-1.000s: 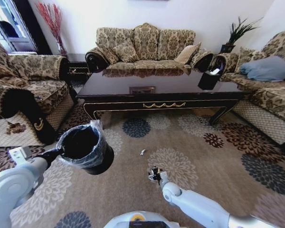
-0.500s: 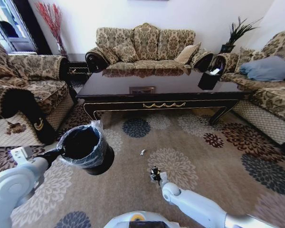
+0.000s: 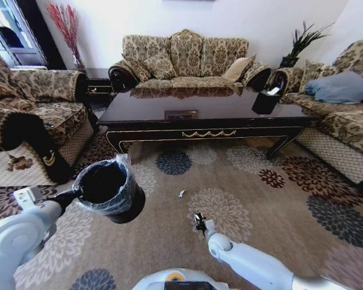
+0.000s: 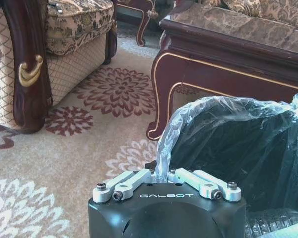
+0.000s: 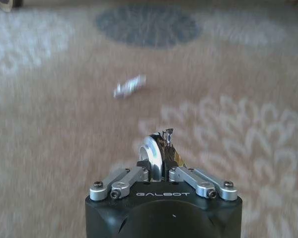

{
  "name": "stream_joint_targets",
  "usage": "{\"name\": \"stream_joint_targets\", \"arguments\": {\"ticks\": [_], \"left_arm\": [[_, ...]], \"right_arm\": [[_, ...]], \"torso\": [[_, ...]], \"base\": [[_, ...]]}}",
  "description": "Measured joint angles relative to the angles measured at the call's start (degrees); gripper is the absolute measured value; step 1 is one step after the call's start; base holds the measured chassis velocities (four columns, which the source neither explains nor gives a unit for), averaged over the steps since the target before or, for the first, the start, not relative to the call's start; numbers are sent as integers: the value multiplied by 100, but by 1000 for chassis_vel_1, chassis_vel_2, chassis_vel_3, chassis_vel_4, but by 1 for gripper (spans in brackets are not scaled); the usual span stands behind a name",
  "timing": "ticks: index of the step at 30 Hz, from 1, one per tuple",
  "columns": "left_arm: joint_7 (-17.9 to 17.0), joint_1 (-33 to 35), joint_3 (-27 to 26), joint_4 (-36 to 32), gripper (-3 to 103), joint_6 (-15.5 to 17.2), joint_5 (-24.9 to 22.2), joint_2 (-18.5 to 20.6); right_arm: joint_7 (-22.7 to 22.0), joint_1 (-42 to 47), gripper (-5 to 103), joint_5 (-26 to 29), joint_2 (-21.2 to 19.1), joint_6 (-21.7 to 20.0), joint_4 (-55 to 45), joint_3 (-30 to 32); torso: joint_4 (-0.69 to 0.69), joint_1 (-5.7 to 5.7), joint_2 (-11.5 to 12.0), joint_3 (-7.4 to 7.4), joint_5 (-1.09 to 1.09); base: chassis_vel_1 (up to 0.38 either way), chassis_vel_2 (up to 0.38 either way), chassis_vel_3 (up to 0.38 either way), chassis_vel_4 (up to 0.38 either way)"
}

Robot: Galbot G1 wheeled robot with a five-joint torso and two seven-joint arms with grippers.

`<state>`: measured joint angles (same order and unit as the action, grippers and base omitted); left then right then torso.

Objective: Move to the front of the table and pick up the trash from the floor, then place it into the trash bin.

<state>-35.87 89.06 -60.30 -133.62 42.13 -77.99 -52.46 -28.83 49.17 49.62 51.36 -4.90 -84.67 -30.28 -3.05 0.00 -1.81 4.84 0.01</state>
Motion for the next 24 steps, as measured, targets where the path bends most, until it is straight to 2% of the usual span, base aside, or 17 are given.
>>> {"name": "stream_joint_targets", "arguments": {"ticks": [8, 12, 13, 15, 18, 21, 23, 24], "left_arm": [[4, 81, 317, -55, 5, 0, 89, -182], [5, 202, 583, -107, 5, 0, 116, -239], [5, 202, 583, -107, 5, 0, 116, -239], [6, 228, 698, -107, 5, 0, 161, -209], [6, 222, 777, -107, 5, 0, 161, -170], [7, 170, 972, -80, 5, 0, 83, 6], [7, 161, 987, -75, 5, 0, 59, 32], [7, 106, 1050, -47, 5, 0, -62, 172]], "right_arm": [[541, 14, 12, -222, -284, 530, -716, 776], [1169, -270, 12, -279, -466, 1038, -1185, 1177], [1169, -270, 12, -279, -466, 1038, -1185, 1177], [1592, -540, 12, -296, -559, 1299, -1401, 1234], [1844, -772, 12, -261, -580, 1443, -1536, 1226], [2344, -1390, 12, -64, -496, 1754, -1795, 997], [2398, -1447, 12, -23, -484, 1788, -1820, 957], [2609, -1662, 12, 171, -421, 1920, -1933, 774]], "torso": [[-1, 0, 0, 0, -1], [-1, 0, 0, 0, -1], [-1, 0, 0, 0, -1], [-1, 0, 0, 0, -2], [0, 0, 0, 0, -2], [-1, 0, 0, 0, -2], [0, 0, 0, 0, -2], [0, 0, 0, 0, -3]], "base": [[0, 0, 0, 0], [0, 0, 0, 0], [0, 0, 0, 0], [0, 0, 0, 0], [0, 0, 0, 0], [0, 0, 0, 0], [0, 0, 0, 0], [0, 0, 0, 0]]}}
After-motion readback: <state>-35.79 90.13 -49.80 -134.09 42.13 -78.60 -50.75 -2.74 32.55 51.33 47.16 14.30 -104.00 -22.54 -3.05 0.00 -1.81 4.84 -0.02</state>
